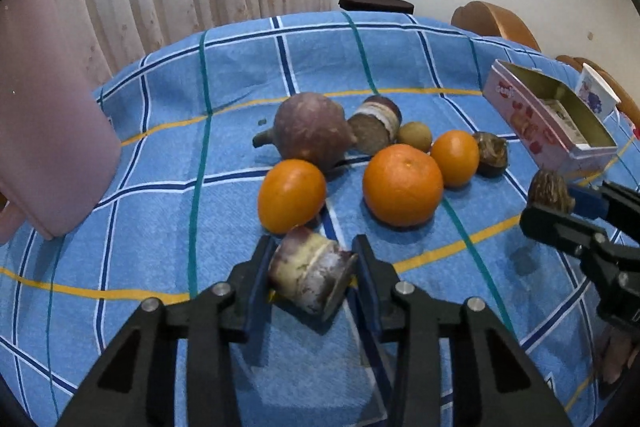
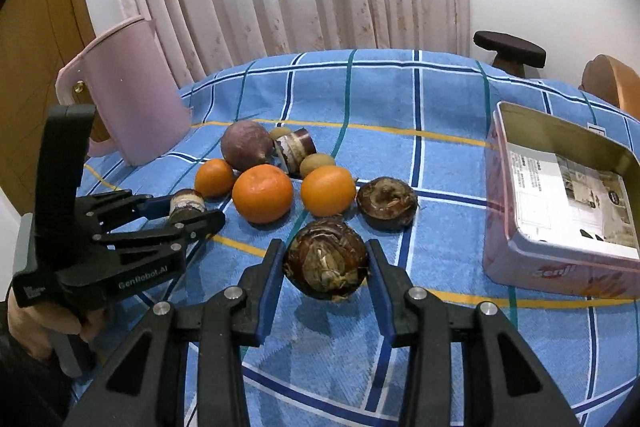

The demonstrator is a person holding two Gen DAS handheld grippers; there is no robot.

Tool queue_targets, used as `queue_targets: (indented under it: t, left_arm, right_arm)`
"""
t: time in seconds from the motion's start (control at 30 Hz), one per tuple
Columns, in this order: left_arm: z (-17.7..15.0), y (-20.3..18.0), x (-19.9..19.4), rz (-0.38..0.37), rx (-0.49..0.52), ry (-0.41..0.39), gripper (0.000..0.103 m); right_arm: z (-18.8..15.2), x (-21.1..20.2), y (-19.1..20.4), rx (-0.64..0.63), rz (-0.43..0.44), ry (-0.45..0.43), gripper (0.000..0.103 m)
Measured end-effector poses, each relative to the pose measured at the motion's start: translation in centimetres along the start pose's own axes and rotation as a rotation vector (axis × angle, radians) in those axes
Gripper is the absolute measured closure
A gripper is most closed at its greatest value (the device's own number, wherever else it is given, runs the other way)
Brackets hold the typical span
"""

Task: Organize fruits
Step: 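Grasp the brown round fruit with the right tool while the left tool grasps the small cylindrical jar, then carry the jar and brown fruit into the tin box and open both tools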

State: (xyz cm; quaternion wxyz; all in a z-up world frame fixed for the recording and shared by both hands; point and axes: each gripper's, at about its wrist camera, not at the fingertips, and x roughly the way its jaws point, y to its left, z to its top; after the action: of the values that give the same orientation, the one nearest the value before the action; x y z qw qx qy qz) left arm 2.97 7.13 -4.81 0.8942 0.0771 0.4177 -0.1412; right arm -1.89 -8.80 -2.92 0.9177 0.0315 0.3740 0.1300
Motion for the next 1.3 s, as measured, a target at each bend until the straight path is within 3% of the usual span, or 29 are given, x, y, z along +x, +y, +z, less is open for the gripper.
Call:
queue_targets:
  t: [0.17, 0.33, 0.5, 0.7, 0.87, 1.07, 1.3]
  left_arm:
    - [0.6, -0.2, -1.9, 0.001, -0.028, -0.114, 0.062]
    - [1.4, -1.1, -4.3, -0.015, -0.066, -0.264, 0.062]
    - [2.8, -3.8, -4.5, -0.046, -0.074, -0.323, 0.062]
    - [5.0, -9.4, -3.0, -0.105, -0.01, -0.33, 0.062]
    - [7.2, -14.5, -1.8, -0.19, 0.022, -0.317, 0.062]
    - [9.5, -20.2, 0.8, -0.243, 0.068, -0.256, 0.062]
    - [9.8, -22.9, 2.8, -0.247, 0.112, -0.196, 0.062]
  right_arm:
    - [0.7, -2.0, -0.5, 0.001, -0.006, -0.083, 0.061]
    - [1.3, -4.4, -2.3, -0.003, -0.097, -0.183, 0.061]
    - [1.6, -6.4, -6.2, 0.007, -0.223, -0.247, 0.061]
    - [1.5, -7.7, -12.8, 0.058, -0.379, -0.252, 0.061]
    - [1.2, -8.2, -17.3, 0.096, -0.439, -0.225, 0.061]
    - [0.7, -8.0, -19.7, 0.124, -0.434, -0.171, 0.061]
    - [0.6, -6.6, -21.5, 0.167, -0.386, -0.112, 0.061]
